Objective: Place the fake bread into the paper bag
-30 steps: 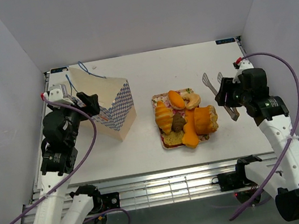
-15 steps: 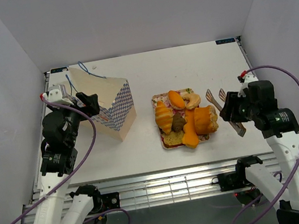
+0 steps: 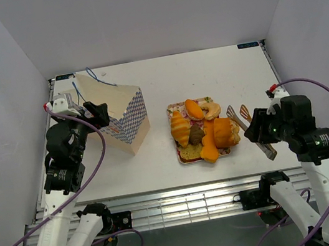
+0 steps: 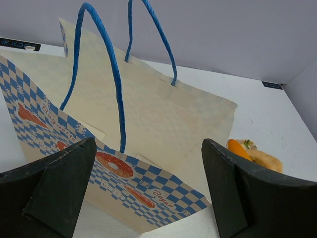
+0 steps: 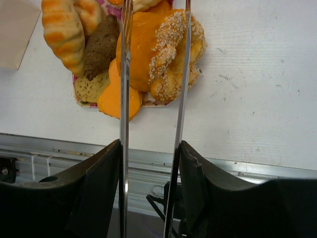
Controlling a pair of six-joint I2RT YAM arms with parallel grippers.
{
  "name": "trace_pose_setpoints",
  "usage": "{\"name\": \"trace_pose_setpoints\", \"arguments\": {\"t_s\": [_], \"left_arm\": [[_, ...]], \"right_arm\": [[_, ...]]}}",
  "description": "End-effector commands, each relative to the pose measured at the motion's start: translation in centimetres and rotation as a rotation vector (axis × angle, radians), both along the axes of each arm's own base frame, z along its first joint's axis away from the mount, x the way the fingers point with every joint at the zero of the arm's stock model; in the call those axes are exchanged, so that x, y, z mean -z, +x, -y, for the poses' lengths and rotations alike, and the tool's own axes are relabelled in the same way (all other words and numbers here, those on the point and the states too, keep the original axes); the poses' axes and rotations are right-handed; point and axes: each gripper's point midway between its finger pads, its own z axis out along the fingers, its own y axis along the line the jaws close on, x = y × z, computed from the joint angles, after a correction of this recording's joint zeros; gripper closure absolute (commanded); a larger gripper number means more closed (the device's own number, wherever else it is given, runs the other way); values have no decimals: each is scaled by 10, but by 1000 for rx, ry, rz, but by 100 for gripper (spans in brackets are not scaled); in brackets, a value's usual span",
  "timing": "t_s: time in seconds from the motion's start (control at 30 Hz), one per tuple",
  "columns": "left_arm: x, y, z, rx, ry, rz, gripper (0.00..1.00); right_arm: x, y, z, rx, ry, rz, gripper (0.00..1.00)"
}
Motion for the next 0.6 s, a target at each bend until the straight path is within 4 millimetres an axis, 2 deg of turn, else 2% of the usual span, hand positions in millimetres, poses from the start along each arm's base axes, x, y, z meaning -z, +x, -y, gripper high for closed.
{"name": "trace_pose_setpoints", "arguments": {"t_s": [0.0,0.33,0.57], "left_arm": [[-4,-2,2,9,-13,15,2],[-6,-3,2,9,-14,19,2],[-7,-4,3,17,-18,23,2]], "right_arm": [[-7,-11,-7,-39,26,5,46],[11,-23,-8,-50,27,-55,47],[15,-30,-7,-45,26,-71,48]]}}
